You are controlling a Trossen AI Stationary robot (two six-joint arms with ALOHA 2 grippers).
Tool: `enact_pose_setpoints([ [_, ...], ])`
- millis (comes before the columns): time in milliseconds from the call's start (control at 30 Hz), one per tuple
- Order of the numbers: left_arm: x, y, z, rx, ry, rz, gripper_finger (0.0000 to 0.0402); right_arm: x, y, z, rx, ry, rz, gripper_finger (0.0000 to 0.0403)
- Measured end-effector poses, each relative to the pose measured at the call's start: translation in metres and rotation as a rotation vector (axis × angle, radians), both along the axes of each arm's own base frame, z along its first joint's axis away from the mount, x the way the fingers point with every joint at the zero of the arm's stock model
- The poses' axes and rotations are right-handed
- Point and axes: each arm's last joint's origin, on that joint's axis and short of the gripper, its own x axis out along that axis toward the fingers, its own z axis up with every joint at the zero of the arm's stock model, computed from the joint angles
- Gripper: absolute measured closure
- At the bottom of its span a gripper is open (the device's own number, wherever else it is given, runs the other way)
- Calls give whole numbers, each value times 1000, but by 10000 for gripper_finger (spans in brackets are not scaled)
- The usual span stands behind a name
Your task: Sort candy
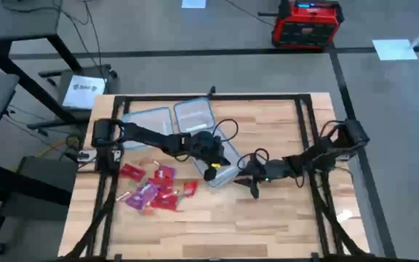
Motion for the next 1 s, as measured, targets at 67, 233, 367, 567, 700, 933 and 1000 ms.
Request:
enact_pose_setpoints([
  [67,0,2,-1,-1,6,5,402,0,0,0,4,0,14,284],
  [233,-2,4,-2,0,29,17,402,1,3,5,39,-51,98,287],
  [367,-3,6,-7,38,65,61,402,3,7,24,113,-221,206,287],
  [567,-2,4,-2,24,33,68,402,-6,3,21,148,-213,203,287],
  [700,-4,-2,18,27,2,56,402,-10,4,40,112,-304,209,287],
  [933,-35,-13,105,105,14,92,402,17,-4,78,-88,-21,37,287],
  [1000,-53,-14,116,190,96,152,402,32,-8,89,-151,142,1,287],
])
